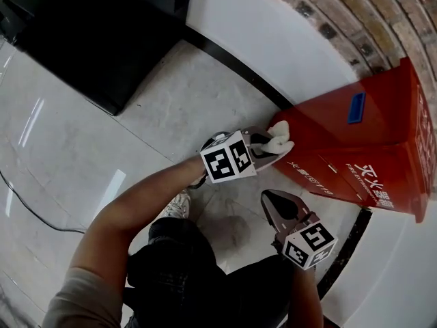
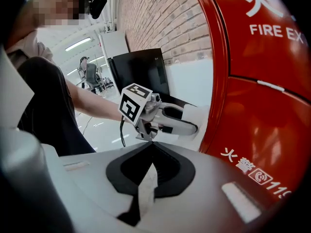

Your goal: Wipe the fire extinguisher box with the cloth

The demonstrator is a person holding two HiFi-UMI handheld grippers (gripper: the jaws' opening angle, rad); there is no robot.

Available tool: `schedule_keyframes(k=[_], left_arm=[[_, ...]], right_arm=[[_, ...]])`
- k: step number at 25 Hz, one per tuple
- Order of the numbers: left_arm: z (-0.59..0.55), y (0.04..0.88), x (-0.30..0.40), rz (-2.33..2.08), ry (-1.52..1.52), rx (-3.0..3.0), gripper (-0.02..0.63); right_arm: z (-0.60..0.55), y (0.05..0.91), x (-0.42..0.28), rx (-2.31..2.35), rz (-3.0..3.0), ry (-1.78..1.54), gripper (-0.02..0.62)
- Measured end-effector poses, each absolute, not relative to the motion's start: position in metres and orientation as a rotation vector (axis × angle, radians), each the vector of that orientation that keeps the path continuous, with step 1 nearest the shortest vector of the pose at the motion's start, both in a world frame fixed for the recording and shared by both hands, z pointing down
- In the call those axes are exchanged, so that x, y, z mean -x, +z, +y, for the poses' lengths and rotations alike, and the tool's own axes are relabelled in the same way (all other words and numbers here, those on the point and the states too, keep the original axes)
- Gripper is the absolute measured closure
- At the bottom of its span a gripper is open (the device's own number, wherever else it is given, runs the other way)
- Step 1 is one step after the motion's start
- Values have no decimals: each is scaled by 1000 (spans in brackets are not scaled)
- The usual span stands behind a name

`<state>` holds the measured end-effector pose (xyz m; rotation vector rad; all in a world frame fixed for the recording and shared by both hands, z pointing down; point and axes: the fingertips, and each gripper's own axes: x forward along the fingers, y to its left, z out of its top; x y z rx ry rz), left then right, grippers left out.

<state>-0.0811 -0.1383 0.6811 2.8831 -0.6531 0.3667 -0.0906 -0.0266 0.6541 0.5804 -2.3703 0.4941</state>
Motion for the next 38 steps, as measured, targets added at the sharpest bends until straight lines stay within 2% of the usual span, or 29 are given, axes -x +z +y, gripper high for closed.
schedule_keyframes(k=[7,15,38], left_arm=[[-130,727,93,-610,515,-2844,491],[-175,753,78,-640,514,-2818,491],[-316,771,69,-822,513,-2771,492]], right_arm=[[-20,670,92,-552,-2329,518,571],[-41,677,92,-605,-2309,564,571],[-74,699,107,-717,-2176,598,571]])
